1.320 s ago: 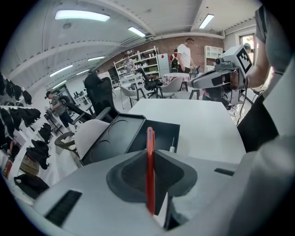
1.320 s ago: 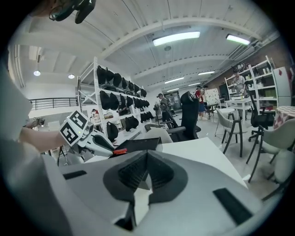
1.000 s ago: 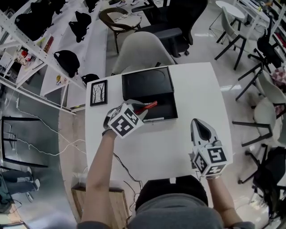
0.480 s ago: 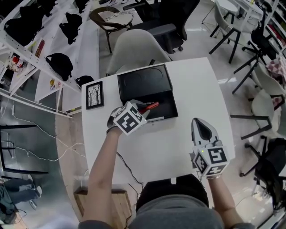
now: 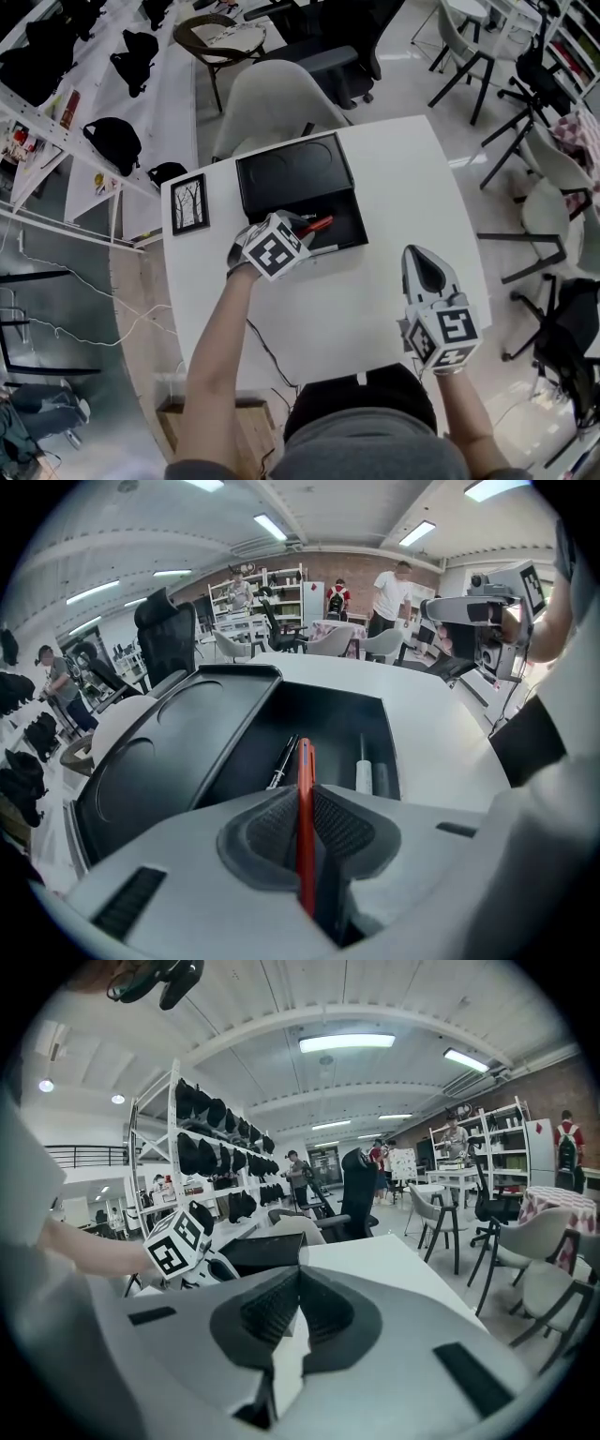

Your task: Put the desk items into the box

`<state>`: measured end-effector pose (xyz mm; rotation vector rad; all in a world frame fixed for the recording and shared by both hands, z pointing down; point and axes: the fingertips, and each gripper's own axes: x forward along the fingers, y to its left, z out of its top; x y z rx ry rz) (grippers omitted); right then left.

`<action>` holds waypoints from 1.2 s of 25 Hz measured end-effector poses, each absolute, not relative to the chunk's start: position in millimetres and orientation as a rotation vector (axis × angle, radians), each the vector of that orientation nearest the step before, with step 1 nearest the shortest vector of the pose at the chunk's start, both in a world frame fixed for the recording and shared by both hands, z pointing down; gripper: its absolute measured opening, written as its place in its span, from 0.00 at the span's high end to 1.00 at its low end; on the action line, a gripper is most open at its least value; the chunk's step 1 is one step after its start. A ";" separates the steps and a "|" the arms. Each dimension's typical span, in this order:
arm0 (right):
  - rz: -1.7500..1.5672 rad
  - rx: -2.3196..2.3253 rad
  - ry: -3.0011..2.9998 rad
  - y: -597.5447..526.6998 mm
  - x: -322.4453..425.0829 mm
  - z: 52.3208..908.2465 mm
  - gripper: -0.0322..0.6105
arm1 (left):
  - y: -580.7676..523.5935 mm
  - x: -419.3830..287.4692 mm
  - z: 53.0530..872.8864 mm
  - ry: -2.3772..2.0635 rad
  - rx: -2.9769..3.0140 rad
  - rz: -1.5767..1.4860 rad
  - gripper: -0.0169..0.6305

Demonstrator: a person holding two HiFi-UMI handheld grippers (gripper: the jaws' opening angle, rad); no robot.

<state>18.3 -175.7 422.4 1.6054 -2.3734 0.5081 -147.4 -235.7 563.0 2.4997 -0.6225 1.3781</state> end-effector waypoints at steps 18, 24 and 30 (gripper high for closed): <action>0.525 1.615 -2.367 -176.6 31.3 426.8 0.95 | -236.4 -144.1 584.0 -0.611 2.423 1.467 0.89; 0.531 1.603 -2.374 -180.0 32.1 426.9 0.95 | -237.5 -145.8 583.2 -0.608 2.410 1.467 0.89; 0.534 1.587 -2.377 -181.9 34.8 426.5 0.95 | -238.0 -144.4 580.0 -0.633 2.402 1.419 0.87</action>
